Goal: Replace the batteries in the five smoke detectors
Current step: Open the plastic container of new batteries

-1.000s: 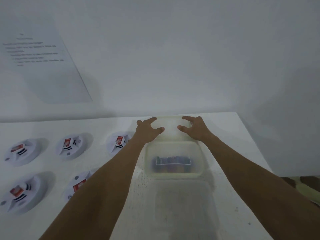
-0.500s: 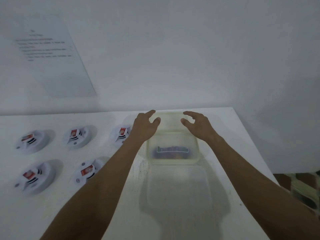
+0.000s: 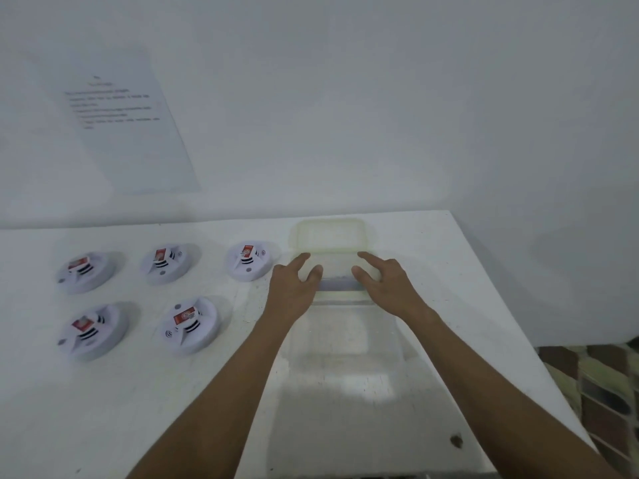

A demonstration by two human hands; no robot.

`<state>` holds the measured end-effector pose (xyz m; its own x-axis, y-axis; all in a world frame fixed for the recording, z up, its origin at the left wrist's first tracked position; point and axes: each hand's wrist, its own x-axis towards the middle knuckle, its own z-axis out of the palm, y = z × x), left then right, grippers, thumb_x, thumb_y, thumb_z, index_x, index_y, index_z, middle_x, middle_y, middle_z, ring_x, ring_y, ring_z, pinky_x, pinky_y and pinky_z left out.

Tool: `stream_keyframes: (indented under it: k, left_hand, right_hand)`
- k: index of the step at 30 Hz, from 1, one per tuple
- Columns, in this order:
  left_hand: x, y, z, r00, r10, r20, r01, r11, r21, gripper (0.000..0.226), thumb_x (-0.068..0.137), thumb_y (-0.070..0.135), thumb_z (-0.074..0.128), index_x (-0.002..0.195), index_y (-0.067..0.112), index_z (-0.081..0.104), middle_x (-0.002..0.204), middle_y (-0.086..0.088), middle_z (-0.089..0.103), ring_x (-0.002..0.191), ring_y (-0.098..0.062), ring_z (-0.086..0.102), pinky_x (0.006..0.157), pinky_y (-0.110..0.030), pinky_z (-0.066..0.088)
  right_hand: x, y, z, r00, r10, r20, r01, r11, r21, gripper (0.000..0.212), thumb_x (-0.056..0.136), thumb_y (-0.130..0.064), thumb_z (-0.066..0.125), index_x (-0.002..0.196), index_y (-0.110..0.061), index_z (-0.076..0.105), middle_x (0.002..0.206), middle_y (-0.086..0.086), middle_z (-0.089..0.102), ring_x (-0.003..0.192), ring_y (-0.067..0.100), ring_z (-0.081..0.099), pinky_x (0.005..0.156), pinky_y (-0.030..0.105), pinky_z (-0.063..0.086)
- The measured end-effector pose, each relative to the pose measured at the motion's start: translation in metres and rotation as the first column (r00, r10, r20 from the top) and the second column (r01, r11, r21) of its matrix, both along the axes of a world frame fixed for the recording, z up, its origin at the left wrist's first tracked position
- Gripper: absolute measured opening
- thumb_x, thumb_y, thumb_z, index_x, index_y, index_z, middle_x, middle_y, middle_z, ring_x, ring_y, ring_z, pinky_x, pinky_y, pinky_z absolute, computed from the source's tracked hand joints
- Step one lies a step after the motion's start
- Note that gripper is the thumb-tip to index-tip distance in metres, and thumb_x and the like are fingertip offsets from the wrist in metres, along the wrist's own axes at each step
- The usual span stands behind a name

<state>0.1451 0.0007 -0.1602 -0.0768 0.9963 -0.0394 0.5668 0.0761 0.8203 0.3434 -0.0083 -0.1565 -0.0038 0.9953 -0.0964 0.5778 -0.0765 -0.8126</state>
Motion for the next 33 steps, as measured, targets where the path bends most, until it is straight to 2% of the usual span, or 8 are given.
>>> stream_keyframes:
  k: [8, 12, 15, 19, 21, 24, 27, 33]
  left_hand:
    - [-0.004, 0.017, 0.004, 0.986, -0.002, 0.166, 0.008, 0.999, -0.036, 0.052, 0.081, 0.053, 0.071, 0.128, 0.04, 0.053, 0.133, 0.001, 0.05, 0.108, -0.013, 0.052, 0.091, -0.027, 0.044]
    - [-0.003, 0.018, 0.0, 0.96, -0.023, 0.277, 0.03, 0.999, -0.024, 0.043, 0.081, 0.049, 0.073, 0.118, 0.042, 0.053, 0.114, 0.014, 0.058, 0.101, 0.001, 0.057, 0.072, -0.015, 0.045]
    - [-0.004, 0.019, -0.005, 0.95, -0.011, 0.314, 0.013, 1.0, -0.004, 0.044, 0.078, 0.047, 0.076, 0.117, 0.041, 0.056, 0.117, 0.014, 0.061, 0.105, -0.003, 0.059, 0.081, -0.022, 0.05]
    - [-0.008, 0.024, -0.002, 0.967, 0.015, 0.255, -0.027, 0.999, 0.042, 0.051, 0.073, 0.048, 0.081, 0.119, 0.033, 0.063, 0.127, 0.009, 0.06, 0.119, -0.013, 0.055, 0.099, -0.031, 0.048]
    - [-0.01, 0.024, 0.002, 0.98, -0.009, 0.197, 0.002, 0.999, 0.035, 0.058, 0.071, 0.052, 0.081, 0.123, 0.033, 0.061, 0.128, 0.007, 0.059, 0.117, -0.012, 0.055, 0.09, -0.022, 0.049]
    - [-0.015, 0.023, 0.005, 0.986, -0.096, 0.137, 0.106, 0.992, -0.066, 0.084, 0.064, 0.061, 0.081, 0.138, 0.038, 0.047, 0.133, 0.007, 0.05, 0.111, -0.01, 0.052, 0.071, -0.011, 0.042]
    - [-0.022, 0.022, 0.005, 0.973, -0.203, 0.114, 0.216, 0.97, -0.116, 0.103, 0.063, 0.052, 0.087, 0.148, 0.036, 0.031, 0.142, 0.007, 0.042, 0.117, -0.013, 0.05, 0.079, -0.024, 0.049]
    - [-0.015, 0.041, 0.028, 0.979, -0.171, -0.109, 0.182, 0.979, 0.097, 0.104, 0.062, 0.041, 0.091, 0.148, 0.029, 0.034, 0.124, 0.002, 0.043, 0.11, -0.015, 0.044, 0.084, -0.027, 0.037]
  right_hand:
    - [0.004, 0.022, -0.002, 0.994, -0.028, -0.103, 0.027, 1.0, -0.015, 0.046, 0.083, -0.059, 0.071, 0.125, -0.044, 0.058, 0.13, 0.01, 0.053, 0.109, 0.019, 0.055, 0.085, 0.024, 0.04]
    - [0.005, 0.022, -0.008, 0.984, -0.004, -0.176, 0.008, 1.0, 0.02, 0.036, 0.085, -0.056, 0.071, 0.116, -0.046, 0.057, 0.133, -0.001, 0.055, 0.121, 0.018, 0.053, 0.093, 0.028, 0.043]
    - [0.004, 0.021, -0.01, 0.977, -0.005, -0.213, 0.014, 0.999, 0.043, 0.036, 0.085, -0.054, 0.072, 0.117, -0.044, 0.058, 0.137, -0.011, 0.054, 0.129, 0.014, 0.049, 0.102, 0.03, 0.041]
    - [0.004, 0.024, -0.01, 0.975, -0.059, -0.213, 0.077, 0.994, 0.074, 0.044, 0.08, -0.053, 0.077, 0.12, -0.039, 0.063, 0.133, -0.013, 0.058, 0.127, 0.013, 0.051, 0.103, 0.027, 0.043]
    - [0.005, 0.024, -0.009, 0.983, -0.068, -0.17, 0.082, 0.994, 0.076, 0.051, 0.079, -0.053, 0.078, 0.125, -0.039, 0.061, 0.131, -0.008, 0.054, 0.124, 0.014, 0.05, 0.094, 0.02, 0.039]
    - [0.007, 0.029, -0.003, 0.998, -0.055, 0.018, 0.054, 0.996, 0.073, 0.07, 0.08, -0.052, 0.077, 0.142, -0.037, 0.049, 0.143, 0.006, 0.037, 0.136, 0.025, 0.035, 0.108, 0.035, 0.036]
    - [0.009, 0.041, 0.009, 0.986, 0.086, 0.144, -0.101, 0.99, 0.101, 0.076, 0.083, -0.048, 0.076, 0.149, -0.037, 0.039, 0.154, 0.0, 0.039, 0.144, 0.023, 0.03, 0.118, 0.047, 0.028]
    - [0.007, 0.064, 0.024, 0.983, 0.173, 0.052, -0.174, 0.985, 0.012, 0.064, 0.081, -0.043, 0.08, 0.139, -0.033, 0.055, 0.128, -0.007, 0.057, 0.121, 0.011, 0.054, 0.093, 0.021, 0.035]
